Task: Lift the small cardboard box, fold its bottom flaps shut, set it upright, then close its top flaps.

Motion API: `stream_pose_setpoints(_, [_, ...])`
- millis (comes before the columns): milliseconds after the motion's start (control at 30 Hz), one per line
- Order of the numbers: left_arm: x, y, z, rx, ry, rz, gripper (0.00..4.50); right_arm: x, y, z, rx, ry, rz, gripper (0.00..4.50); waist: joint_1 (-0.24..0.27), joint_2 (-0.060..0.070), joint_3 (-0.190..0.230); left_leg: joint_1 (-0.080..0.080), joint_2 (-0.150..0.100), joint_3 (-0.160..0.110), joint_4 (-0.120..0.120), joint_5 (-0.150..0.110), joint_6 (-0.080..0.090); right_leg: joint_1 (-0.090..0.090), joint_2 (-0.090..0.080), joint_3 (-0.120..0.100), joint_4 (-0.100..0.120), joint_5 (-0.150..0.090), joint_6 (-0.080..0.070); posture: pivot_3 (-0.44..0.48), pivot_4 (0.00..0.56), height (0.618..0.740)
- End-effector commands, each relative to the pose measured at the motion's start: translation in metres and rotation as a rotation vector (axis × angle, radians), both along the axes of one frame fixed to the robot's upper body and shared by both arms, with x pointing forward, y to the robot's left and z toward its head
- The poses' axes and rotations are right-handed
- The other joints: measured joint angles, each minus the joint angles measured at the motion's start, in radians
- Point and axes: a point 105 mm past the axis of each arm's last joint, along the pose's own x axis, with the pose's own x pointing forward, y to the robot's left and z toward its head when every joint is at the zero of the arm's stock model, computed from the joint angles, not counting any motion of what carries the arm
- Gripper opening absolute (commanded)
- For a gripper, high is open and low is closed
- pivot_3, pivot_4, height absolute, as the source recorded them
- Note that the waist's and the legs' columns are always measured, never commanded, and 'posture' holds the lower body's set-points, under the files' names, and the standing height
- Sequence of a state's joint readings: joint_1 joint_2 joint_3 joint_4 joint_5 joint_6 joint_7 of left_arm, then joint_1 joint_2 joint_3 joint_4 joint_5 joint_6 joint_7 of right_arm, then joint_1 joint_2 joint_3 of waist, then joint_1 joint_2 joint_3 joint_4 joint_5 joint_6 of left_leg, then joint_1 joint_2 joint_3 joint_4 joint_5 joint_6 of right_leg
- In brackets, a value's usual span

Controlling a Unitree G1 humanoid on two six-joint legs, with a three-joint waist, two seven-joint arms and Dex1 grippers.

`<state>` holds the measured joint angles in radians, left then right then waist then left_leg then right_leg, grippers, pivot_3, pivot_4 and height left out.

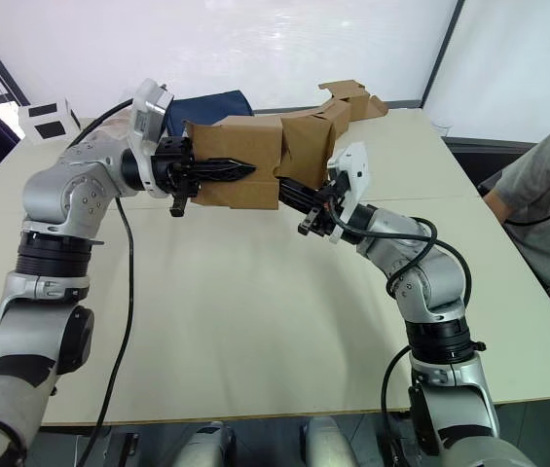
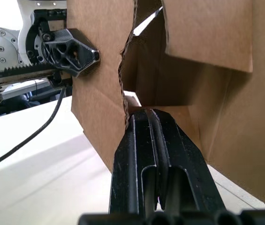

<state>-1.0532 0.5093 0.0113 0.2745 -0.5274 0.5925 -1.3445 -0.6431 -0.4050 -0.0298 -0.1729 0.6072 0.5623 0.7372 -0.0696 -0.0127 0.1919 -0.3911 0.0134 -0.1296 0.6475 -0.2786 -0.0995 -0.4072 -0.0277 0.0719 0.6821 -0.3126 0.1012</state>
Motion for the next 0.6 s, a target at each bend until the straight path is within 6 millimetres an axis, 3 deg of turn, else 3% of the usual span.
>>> stream_pose_setpoints(33, [-0.002, 0.005, 0.012, -0.007, -0.053, 0.013, 0.00, -0.017, -0.031, 0.023, 0.034, -0.027, 0.011, 0.05, 0.005, 0.000, 0.000, 0.000, 0.000, 0.000, 0.000, 0.000, 0.000, 0.000, 0.000, 0.000, 0.000, 0.000, 0.000, 0.000, 0.150, 0.740])
stream_pose_setpoints(167, [-0.005, 0.008, 0.019, -0.024, -0.037, -0.007, 0.00, -0.020, -0.069, 0.038, 0.150, 0.010, -0.046, 0.05, 0.007, 0.000, 0.000, 0.000, 0.000, 0.000, 0.000, -0.002, 0.003, 0.000, -0.001, 0.000, 0.000, 0.000, 0.000, 0.000, 0.150, 0.740])
stream_pose_setpoints(300, [-0.008, 0.010, 0.019, -0.014, -0.030, -0.024, 0.00, -0.005, -0.095, 0.045, 0.224, -0.014, -0.184, 0.05, -0.001, 0.000, 0.000, 0.000, 0.000, 0.000, 0.000, -0.002, 0.004, 0.000, 0.000, 0.000, 0.000, 0.000, 0.000, 0.000, 0.150, 0.740])
stream_pose_setpoints(367, [-0.008, 0.010, 0.023, -0.030, -0.024, -0.028, 0.00, 0.016, -0.108, 0.043, 0.217, -0.030, -0.330, 0.05, -0.002, 0.000, 0.000, 0.000, 0.000, 0.000, 0.000, -0.002, 0.004, 0.000, 0.000, 0.000, 0.000, 0.000, 0.000, 0.000, 0.150, 0.740])
stream_pose_setpoints(500, [-0.011, 0.008, 0.024, -0.039, -0.022, -0.037, 0.00, 0.049, -0.115, 0.022, 0.102, -0.019, -0.501, 0.05, -0.001, 0.000, 0.000, 0.000, 0.000, 0.000, 0.000, -0.002, 0.004, 0.000, 0.000, 0.000, 0.000, 0.000, 0.000, 0.000, 0.150, 0.740])
stream_pose_setpoints(600, [-0.014, 0.005, 0.024, -0.039, -0.022, -0.050, 0.00, 0.060, -0.097, 0.019, 0.088, -0.029, -0.457, 0.05, -0.002, 0.000, 0.000, 0.000, 0.000, 0.001, 0.000, -0.002, 0.003, 0.000, 0.000, 0.000, 0.000, 0.000, 0.000, 0.000, 0.150, 0.740])
